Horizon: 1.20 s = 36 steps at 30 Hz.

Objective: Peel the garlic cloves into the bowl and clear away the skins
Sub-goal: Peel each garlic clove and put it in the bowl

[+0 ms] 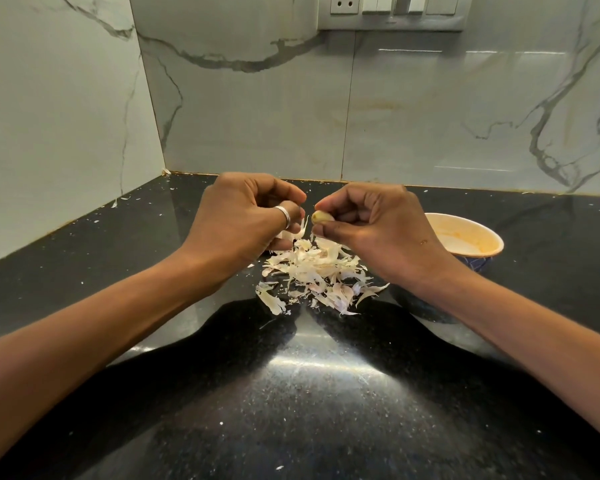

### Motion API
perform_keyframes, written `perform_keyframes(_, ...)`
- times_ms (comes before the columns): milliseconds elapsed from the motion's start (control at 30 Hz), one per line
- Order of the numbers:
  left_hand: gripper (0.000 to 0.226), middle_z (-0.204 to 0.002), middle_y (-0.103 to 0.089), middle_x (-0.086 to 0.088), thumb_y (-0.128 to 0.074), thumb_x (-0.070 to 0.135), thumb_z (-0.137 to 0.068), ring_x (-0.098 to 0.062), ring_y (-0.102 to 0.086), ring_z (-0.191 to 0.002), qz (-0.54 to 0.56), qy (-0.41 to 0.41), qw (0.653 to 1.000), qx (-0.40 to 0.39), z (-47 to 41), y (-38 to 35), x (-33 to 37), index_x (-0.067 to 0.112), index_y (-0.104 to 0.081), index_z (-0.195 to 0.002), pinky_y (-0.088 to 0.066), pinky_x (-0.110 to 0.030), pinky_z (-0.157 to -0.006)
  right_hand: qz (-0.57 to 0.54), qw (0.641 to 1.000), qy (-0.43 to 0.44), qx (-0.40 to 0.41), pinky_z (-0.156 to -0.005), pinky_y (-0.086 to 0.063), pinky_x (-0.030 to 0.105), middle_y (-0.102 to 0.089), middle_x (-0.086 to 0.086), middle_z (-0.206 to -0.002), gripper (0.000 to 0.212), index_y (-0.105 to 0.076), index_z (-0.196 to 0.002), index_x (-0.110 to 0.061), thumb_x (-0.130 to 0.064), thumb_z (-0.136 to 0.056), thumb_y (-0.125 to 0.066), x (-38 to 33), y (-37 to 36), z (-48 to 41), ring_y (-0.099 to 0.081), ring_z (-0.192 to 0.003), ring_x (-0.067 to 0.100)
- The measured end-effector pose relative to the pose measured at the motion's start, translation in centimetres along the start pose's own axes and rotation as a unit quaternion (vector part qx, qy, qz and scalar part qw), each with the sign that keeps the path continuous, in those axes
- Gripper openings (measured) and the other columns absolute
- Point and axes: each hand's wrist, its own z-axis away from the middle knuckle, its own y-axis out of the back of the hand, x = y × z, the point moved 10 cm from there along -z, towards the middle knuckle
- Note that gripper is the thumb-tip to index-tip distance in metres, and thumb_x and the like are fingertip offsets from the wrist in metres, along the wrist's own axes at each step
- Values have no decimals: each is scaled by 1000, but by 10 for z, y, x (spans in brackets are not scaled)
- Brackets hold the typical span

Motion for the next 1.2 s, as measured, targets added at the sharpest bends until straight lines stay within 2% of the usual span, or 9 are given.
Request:
perform_keyframes(167,14,-79,-77,-3,-80,13,-84,-17,-76,-75,3,-15,1000,8,-1,2,1,13,-77,-97,-62,-32,-63,10,1000,0,8,-81,-63,31,-78,-6,-85,19,-79,-97,-14,-16,-80,-87,-1,2,0,-75,-79,5)
perform_keyframes(300,14,-85,-76,-6,-71,5,-91,-11,-75,-77,-24,-34,999,7,-2,2,4,14,-75,-100,-61,-23,-65,13,1000,-4,15,-82,-63,32,-78,-6,-86,18,-79,-96,-15,-16,-80,-87,0,3,0,-75,-79,6)
perform_keyframes(433,22,-84,-76,-3,-60,0,-95,-10,-75,-75,-77,-74,994,6,1,0,12,16,-75,-98,-62,-26,-64,16,1000,-1,16,-81,-63,30,-78,-8,-84,18,-78,-98,-14,-15,-82,-86,-2,4,0,-74,-77,2)
perform_keyframes(600,8,-71,-74,8,-72,18,-91,-6,-70,-58,-151,-131,980,8,8,-6,23,21,-78,-95,-60,-30,-62,29,999,16,7,-80,-63,33,-78,-7,-87,20,-79,-101,-14,-16,-82,-86,-6,2,1,-75,-80,5)
perform_keyframes(833,7,-68,-71,12,-74,22,-91,-6,-69,-56,-171,-140,975,-3,8,-10,25,20,-79,-95,-58,-27,-59,47,998,39,3,-76,-63,32,-77,-8,-86,18,-80,-97,-15,-17,-81,-87,-11,0,2,-74,-77,3)
perform_keyframes(967,7,-68,-71,9,-71,19,-93,-8,-69,-56,-179,-131,975,-14,7,-14,20,19,-78,-96,-59,-32,-59,51,997,49,0,-75,-62,26,-77,-9,-85,17,-80,-97,-14,-16,-81,-87,-12,0,3,-73,-77,1)
perform_keyframes(1200,7,-69,-70,10,-69,17,-94,-8,-69,-56,-181,-123,975,-27,7,-18,16,18,-76,-97,-59,-31,-56,59,997,57,-1,-73,-60,21,-77,-10,-84,16,-81,-95,-14,-17,-81,-87,-13,-2,4,-73,-77,1)
